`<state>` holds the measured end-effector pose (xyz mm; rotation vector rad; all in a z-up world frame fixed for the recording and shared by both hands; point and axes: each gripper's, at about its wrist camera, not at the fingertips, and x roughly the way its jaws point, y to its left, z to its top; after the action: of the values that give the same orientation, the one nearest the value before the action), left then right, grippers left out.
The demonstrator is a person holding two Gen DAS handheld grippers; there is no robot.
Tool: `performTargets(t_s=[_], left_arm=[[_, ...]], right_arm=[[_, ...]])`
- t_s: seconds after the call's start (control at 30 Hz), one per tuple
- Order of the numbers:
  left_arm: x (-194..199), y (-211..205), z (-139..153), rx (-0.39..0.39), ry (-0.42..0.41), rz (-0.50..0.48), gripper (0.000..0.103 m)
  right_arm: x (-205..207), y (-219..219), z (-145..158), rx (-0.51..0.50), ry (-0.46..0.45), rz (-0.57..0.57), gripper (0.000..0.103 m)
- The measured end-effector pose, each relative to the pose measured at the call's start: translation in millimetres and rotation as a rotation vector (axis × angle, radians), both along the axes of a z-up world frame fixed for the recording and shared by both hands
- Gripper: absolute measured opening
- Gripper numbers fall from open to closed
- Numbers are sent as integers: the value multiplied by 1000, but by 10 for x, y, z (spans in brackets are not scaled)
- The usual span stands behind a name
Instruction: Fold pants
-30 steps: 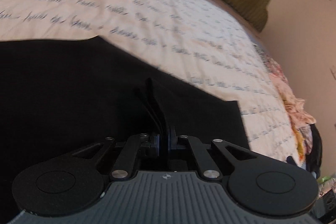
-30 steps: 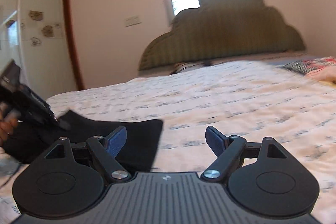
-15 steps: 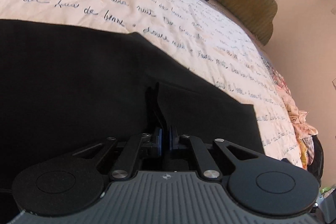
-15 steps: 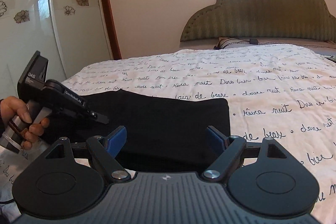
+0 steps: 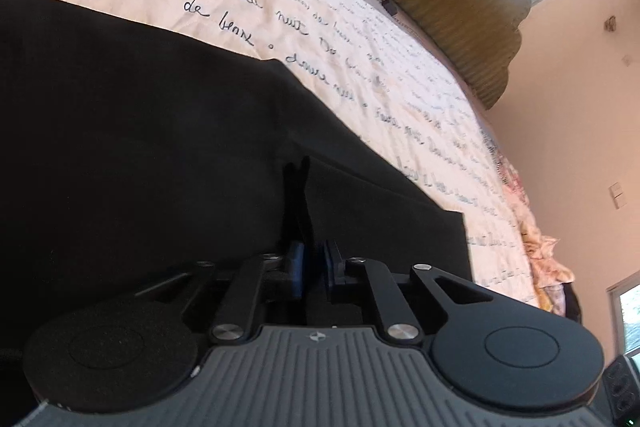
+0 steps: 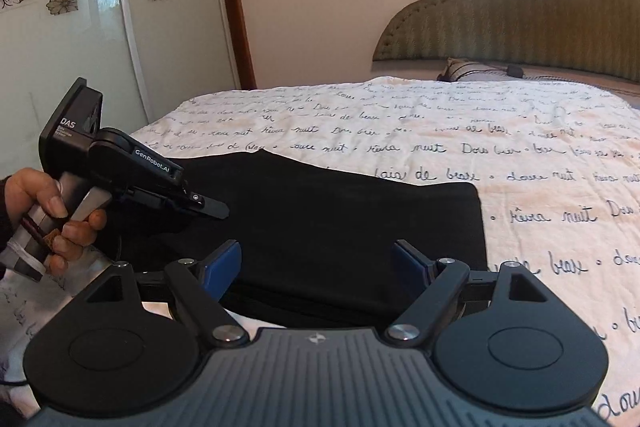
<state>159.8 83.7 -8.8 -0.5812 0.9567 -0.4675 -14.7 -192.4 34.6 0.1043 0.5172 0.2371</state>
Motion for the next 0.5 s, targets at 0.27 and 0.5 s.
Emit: performTargets(t_s=[0.27, 0.5], left_arm=[[-416, -57, 678, 42, -256, 69, 31], [-565, -777, 229, 180, -228, -109, 34]], right_arm=[[454, -397, 218, 320, 27, -52, 84], [1295, -771, -5, 550, 262, -168, 85]])
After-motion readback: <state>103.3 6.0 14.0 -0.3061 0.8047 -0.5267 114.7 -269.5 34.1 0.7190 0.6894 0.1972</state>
